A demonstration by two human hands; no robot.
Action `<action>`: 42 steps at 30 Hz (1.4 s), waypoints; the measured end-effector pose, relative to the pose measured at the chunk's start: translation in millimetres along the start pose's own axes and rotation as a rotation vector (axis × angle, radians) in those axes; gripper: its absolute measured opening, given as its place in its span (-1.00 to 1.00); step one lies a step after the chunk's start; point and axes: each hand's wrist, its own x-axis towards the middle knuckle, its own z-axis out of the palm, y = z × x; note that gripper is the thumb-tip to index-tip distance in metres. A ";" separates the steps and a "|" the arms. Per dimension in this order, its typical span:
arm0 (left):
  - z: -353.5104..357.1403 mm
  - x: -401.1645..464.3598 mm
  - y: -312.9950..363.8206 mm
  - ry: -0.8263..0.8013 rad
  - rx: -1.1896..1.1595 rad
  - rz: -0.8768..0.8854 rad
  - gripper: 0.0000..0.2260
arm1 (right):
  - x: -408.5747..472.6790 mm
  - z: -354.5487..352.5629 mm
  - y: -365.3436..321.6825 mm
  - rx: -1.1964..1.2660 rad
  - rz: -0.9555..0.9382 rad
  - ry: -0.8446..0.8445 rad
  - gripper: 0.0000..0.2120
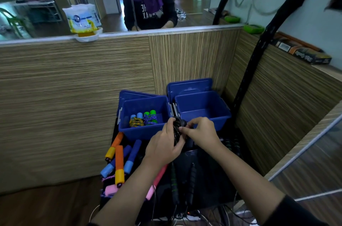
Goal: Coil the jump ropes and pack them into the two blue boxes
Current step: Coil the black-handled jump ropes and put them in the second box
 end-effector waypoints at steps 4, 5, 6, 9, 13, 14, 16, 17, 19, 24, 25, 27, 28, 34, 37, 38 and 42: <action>1.0 0.0 0.1 -0.016 -0.021 -0.034 -0.29 | -0.6 4.1 4.1 0.054 -0.067 0.045 -0.89; 0.9 0.1 -0.2 -0.012 -0.025 -0.036 -0.30 | -0.4 4.7 6.6 0.073 -0.089 0.055 -0.91; 0.5 0.2 -0.4 -0.008 -0.029 -0.033 -0.31 | -0.2 5.4 8.6 0.090 -0.111 0.065 -0.93; -2.5 0.8 -1.2 0.000 -0.042 -0.027 -0.34 | -0.7 7.8 14.3 0.125 -0.167 0.085 -0.95; -8.6 2.0 1.4 0.041 -0.053 -0.033 -0.38 | 1.9 6.1 18.1 0.224 -0.214 0.065 -0.93; -9.8 2.4 2.6 0.046 -0.054 -0.040 -0.40 | 3.2 5.2 18.6 0.235 -0.220 0.055 -0.91; -11.6 3.2 4.8 0.052 -0.059 -0.046 -0.47 | 5.2 3.9 18.9 0.273 -0.213 0.062 -0.88; -12.9 3.1 6.1 0.048 -0.061 -0.049 -0.50 | 5.7 3.0 19.4 0.295 -0.209 0.080 -0.87; -15.3 3.3 8.3 0.033 -0.071 -0.057 -0.54 | 6.8 -0.8 20.9 0.316 -0.212 0.142 -0.87; -16.3 -0.2 8.7 0.027 -0.243 -0.071 -0.63 | 13.4 -14.7 22.4 0.423 -0.189 0.071 -0.85; -16.3 -0.9 7.1 0.034 -0.284 -0.084 -0.63 | 14.7 -16.0 21.6 0.442 -0.174 0.006 -0.84; -17.4 -3.1 5.6 0.043 -0.319 -0.081 -0.61 | 16.1 -17.9 18.7 0.477 -0.132 -0.055 -0.86; -18.0 -4.3 5.4 0.050 -0.325 -0.069 -0.61 | 16.6 -18.1 18.5 0.477 -0.119 -0.057 -0.88; -15.5 -9.5 7.5 0.104 -0.325 -0.042 -0.61 | 22.2 -11.3 32.4 0.295 -0.111 -0.073 -0.85; -15.9 -12.0 14.3 0.109 -0.387 -0.023 -0.62 | 19.5 -11.0 27.0 0.413 -0.087 -0.077 -0.83; -16.8 -12.2 16.0 0.106 -0.409 -0.009 -0.62 | 18.4 -12.9 24.1 0.502 -0.071 -0.113 -0.82; -19.6 -8.4 13.2 0.114 -0.450 -0.002 -0.59 | 23.3 -25.6 24.3 0.762 0.051 -0.311 -0.86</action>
